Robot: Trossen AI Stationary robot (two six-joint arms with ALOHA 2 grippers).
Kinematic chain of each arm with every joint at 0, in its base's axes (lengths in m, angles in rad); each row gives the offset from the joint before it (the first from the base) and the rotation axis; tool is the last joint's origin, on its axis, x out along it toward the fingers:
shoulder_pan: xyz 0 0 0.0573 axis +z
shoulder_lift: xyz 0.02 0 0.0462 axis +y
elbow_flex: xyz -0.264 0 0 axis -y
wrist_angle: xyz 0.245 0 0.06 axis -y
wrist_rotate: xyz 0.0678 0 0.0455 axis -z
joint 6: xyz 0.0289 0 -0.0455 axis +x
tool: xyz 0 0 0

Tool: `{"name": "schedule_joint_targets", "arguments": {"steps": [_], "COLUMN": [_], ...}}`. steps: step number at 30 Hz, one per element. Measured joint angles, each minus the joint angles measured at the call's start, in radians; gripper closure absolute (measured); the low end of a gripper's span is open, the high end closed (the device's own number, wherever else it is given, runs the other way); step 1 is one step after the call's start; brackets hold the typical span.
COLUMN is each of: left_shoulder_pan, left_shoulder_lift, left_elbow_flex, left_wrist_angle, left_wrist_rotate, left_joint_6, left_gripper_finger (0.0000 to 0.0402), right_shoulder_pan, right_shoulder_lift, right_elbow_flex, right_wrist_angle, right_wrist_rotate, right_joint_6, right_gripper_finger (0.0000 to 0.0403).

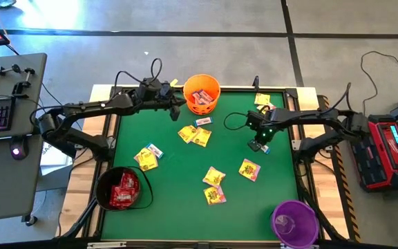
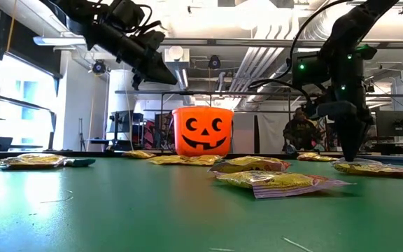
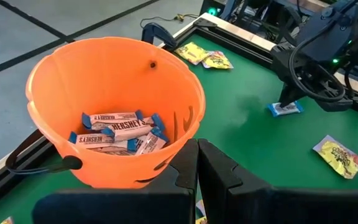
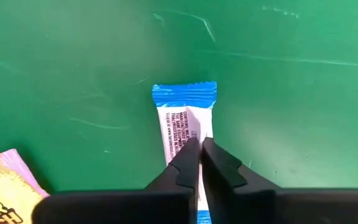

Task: Sort candy by brand, put in halloween buckets
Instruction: Put the white chocolate into the orange bucket

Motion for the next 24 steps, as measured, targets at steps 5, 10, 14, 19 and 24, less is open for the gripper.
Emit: {"name": "schedule_joint_targets", "arguments": {"steps": [5,10,14,19,24], "left_shoulder_pan": [0.0,0.0,0.0,-0.001,-0.001], "left_shoulder_lift": [0.0,0.0,0.0,-0.003,-0.013], "left_elbow_flex": [0.0,0.0,0.0,0.0,0.0], "left_wrist_angle": [0.0,0.0,0.001,0.041,0.076], "left_wrist_rotate": [0.0,0.0,0.015,0.021,0.019], "left_joint_6": [-0.009,-0.018,-0.025,-0.035,-0.034], "left_gripper_finger": [0.0401,0.0401,0.0401,0.0401,0.0401], "right_shoulder_pan": [0.003,0.003,0.003,0.003,0.017], "right_shoulder_lift": [-0.002,-0.022,-0.03,-0.031,-0.031], "right_elbow_flex": [0.034,0.099,0.162,0.242,0.298], "right_wrist_angle": [0.004,0.042,0.091,0.182,0.357], "right_wrist_rotate": [-0.013,-0.018,-0.037,-0.033,0.01], "right_joint_6": [0.0,-0.005,-0.007,-0.007,-0.001], "right_gripper_finger": [0.0402,0.0403,0.0403,0.0403,0.0403]}}
